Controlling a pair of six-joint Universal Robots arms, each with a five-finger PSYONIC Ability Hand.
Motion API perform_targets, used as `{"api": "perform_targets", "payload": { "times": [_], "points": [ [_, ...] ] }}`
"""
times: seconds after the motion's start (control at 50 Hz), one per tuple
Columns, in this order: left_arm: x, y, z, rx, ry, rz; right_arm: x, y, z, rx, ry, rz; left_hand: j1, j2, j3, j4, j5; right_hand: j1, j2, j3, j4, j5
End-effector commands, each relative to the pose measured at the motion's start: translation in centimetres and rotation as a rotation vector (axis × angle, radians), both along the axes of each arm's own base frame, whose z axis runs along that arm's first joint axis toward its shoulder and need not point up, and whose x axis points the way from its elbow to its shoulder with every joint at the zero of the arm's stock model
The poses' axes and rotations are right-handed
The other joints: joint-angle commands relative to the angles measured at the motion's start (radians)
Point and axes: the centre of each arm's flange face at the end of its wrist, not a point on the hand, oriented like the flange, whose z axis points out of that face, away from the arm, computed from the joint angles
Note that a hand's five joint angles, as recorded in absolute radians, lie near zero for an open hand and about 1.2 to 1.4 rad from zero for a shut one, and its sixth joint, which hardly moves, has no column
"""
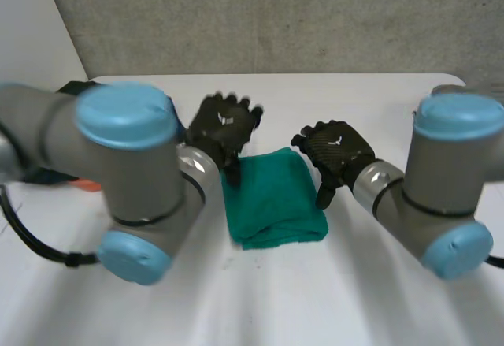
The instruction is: Fold the laundry.
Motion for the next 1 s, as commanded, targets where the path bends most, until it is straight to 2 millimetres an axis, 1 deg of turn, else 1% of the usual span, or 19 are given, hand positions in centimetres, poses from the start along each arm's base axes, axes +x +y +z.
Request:
{"api": "perform_targets", "payload": {
  "times": [0.02, 0.08, 0.1, 0.16, 0.24, 0.3, 0.36, 0.42, 0.46, 0.58, 0.66, 0.68, 0.74, 0.82, 0.84, 0.88, 0.9, 0.98, 1.0],
  "points": [
    [1.0, 2.4, 5.3, -0.043, 0.103, -0.322, 0.2, 5.0, -2.8, -0.108, -0.007, 0.095, -0.017, -0.026, -0.031, -0.024, -0.043, -0.012, -0.043, -0.036, -0.057, -0.057],
    [1.1, 3.2, 5.8, -0.037, 0.116, -0.417, 0.7, 5.7, -4.6, -0.119, 0.016, 0.129, -0.017, -0.026, -0.031, -0.024, -0.043, -0.012, -0.043, -0.036, -0.057, -0.057],
    [1.1, 3.5, 6.0, -0.033, 0.120, -0.459, 0.8, 5.7, -5.7, -0.121, 0.033, 0.137, -0.017, -0.026, -0.031, -0.024, -0.043, -0.012, -0.043, -0.036, -0.057, -0.057],
    [1.4, 3.6, 5.9, -0.017, 0.121, -0.478, 1.2, 5.4, -7.2, -0.128, 0.054, 0.146, -0.017, -0.026, -0.031, -0.024, -0.043, -0.012, -0.043, -0.036, -0.057, -0.057],
    [1.6, 3.5, 6.0, -0.018, 0.118, -0.460, 2.0, 4.2, -8.2, -0.137, 0.059, 0.145, -0.014, -0.023, -0.028, -0.021, -0.040, -0.012, -0.043, -0.036, -0.057, -0.057],
    [1.6, 3.5, 5.9, -0.014, 0.116, -0.459, 2.4, 3.4, -8.4, -0.145, 0.055, 0.143, -0.014, -0.023, -0.028, -0.021, -0.040, -0.012, -0.043, -0.036, -0.057, -0.057],
    [1.6, 3.5, 5.8, -0.013, 0.115, -0.458, 2.7, 2.9, -8.5, -0.152, 0.048, 0.145, -0.014, -0.023, -0.028, -0.021, -0.040, -0.008, -0.039, -0.032, -0.053, -0.053],
    [1.6, 3.5, 5.9, -0.013, 0.117, -0.457, 3.1, 2.4, -8.5, -0.160, 0.041, 0.142, -0.014, -0.023, -0.028, -0.021, -0.040, 0.261, 0.231, 0.238, 0.217, 0.216],
    [1.6, 3.5, 5.9, -0.016, 0.118, -0.457, 3.2, 2.1, -8.0, -0.169, 0.029, 0.138, -0.014, -0.023, -0.028, -0.021, -0.040, 0.391, 0.360, 0.367, 0.346, 0.346],
    [1.6, 3.5, 6.1, -0.020, 0.119, -0.457, 3.6, 1.4, -7.3, -0.193, 0.013, 0.131, -0.014, -0.023, -0.028, -0.021, -0.040, 0.406, 0.375, 0.382, 0.362, 0.361],
    [1.6, 3.5, 6.1, -0.022, 0.120, -0.456, 3.7, 1.1, -7.5, -0.194, 0.012, 0.131, -0.014, -0.023, -0.028, -0.021, -0.040, 0.406, 0.375, 0.382, 0.362, 0.361],
    [1.6, 3.5, 6.1, -0.022, 0.120, -0.456, 3.8, 1.0, -7.9, -0.188, 0.016, 0.132, -0.014, -0.023, -0.028, -0.021, -0.040, 0.406, 0.375, 0.382, 0.362, 0.361],
    [1.6, 3.6, 6.1, -0.020, 0.119, -0.457, 3.9, 0.9, -8.1, -0.186, 0.017, 0.132, -0.014, -0.023, -0.028, -0.021, -0.040, 0.418, 0.387, 0.394, 0.373, 0.373],
    [1.6, 3.5, 6.1, -0.020, 0.119, -0.456, 4.2, 0.6, -8.0, -0.189, 0.008, 0.149, -0.014, -0.023, -0.028, -0.021, -0.040, 0.778, 0.747, 0.754, 0.734, 0.733],
    [1.6, 3.5, 6.1, -0.022, 0.120, -0.456, 4.4, 0.6, -7.8, -0.196, 0.001, 0.159, -0.014, -0.023, -0.028, -0.021, -0.040, 0.991, 0.960, 0.967, 0.947, 0.946],
    [1.7, 3.5, 6.2, -0.024, 0.120, -0.451, 4.5, 0.5, -7.4, -0.207, -0.009, 0.166, -0.014, -0.023, -0.028, -0.021, -0.040, 1.208, 1.178, 1.185, 1.164, 1.164],
    [1.7, 3.4, 6.2, -0.024, 0.120, -0.450, 4.6, 0.4, -7.1, -0.213, -0.013, 0.168, -0.014, -0.023, -0.028, -0.021, -0.040, 1.209, 1.179, 1.186, 1.165, 1.165],
    [1.7, 3.3, 6.4, -0.030, 0.122, -0.441, 4.6, -1.0, -5.8, -0.255, -0.031, 0.150, -0.014, -0.023, -0.028, -0.021, -0.040, 1.209, 1.179, 1.186, 1.165, 1.165],
    [1.9, 3.1, 6.6, -0.037, 0.123, -0.427, 4.2, -2.1, -5.3, -0.275, -0.039, 0.132, -0.014, -0.023, -0.028, -0.021, -0.040, 1.209, 1.179, 1.186, 1.165, 1.165]
  ]
}}
